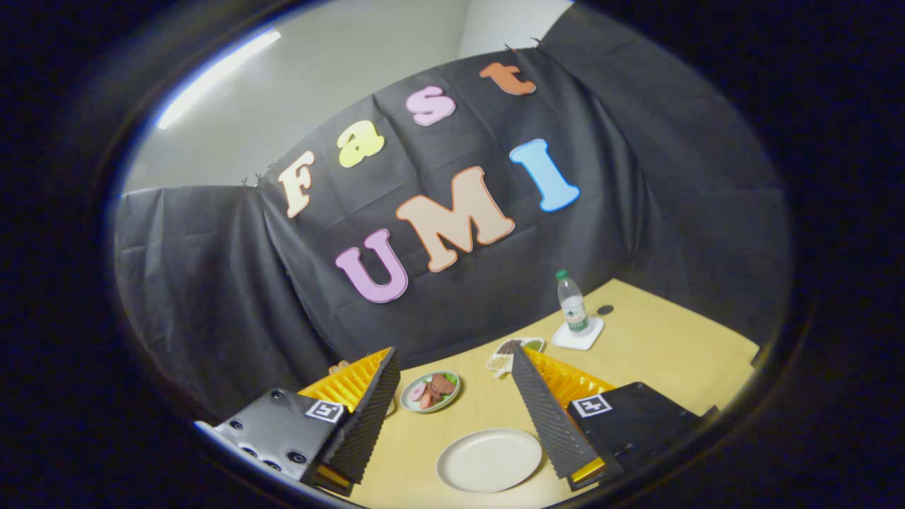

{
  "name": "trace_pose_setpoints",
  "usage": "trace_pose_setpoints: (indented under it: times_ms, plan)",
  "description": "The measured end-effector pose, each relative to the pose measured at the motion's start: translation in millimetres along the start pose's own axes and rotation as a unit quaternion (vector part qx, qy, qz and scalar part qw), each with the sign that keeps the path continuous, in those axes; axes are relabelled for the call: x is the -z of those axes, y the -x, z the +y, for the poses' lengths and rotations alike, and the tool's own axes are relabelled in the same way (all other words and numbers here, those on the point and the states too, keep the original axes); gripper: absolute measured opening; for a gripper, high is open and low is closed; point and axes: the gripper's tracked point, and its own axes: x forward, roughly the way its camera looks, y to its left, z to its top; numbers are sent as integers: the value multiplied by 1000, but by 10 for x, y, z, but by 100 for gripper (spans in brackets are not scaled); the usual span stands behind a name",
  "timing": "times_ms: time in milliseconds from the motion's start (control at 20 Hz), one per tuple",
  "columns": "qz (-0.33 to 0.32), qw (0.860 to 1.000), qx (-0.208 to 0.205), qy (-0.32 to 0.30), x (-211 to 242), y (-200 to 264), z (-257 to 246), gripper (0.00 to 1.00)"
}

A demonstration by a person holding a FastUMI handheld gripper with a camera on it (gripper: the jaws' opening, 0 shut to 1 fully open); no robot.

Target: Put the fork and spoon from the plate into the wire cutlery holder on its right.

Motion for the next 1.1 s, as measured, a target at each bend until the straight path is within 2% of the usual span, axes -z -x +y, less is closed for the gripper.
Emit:
trace_pose_setpoints:
  times_ms: [250, 500, 750, 1100]
  plan:
    - [-29, 991, 32, 126, 197, 42, -304, 100]
    - [-29, 980, 49, 189, 363, 123, -521, 100]
    - [-17, 978, 35, 206, 484, 161, -595, 100]
    - [-2, 979, 9, 203, 642, 214, -440, 100]
